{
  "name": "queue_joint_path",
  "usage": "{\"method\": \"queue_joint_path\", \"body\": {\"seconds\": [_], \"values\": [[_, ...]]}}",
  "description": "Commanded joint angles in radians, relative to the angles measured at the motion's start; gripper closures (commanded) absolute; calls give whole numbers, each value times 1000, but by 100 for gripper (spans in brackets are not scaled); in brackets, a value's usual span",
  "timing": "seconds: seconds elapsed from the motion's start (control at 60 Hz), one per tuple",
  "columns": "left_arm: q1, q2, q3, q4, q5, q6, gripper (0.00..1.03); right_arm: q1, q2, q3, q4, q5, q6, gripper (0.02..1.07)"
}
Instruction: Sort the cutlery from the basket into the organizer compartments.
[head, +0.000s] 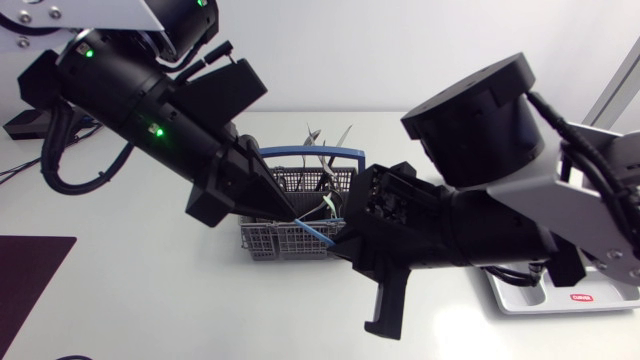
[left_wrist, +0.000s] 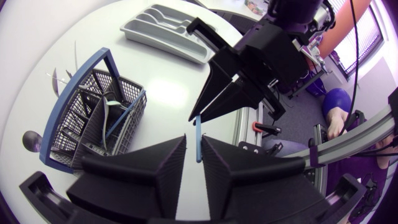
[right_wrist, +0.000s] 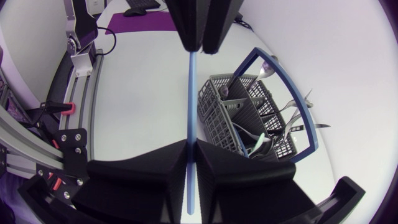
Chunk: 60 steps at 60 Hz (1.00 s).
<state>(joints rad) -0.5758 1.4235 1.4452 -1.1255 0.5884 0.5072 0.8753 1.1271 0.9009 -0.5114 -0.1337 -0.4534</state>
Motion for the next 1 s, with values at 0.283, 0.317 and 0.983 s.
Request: {"method": "queue_joint_path", "body": {"seconds": [0.283,0.317,0.983], "values": [[171,-61,87,308,8,-266,23,-22,-162,-46,-122,36,50,97],[175,-64,78,323,8,-262,23,-45,-182,-49,-139,40,51,97],[-214,-54,-273,544,-466,45,23,-923,-202,-155,-116,-127,70,97]]}}
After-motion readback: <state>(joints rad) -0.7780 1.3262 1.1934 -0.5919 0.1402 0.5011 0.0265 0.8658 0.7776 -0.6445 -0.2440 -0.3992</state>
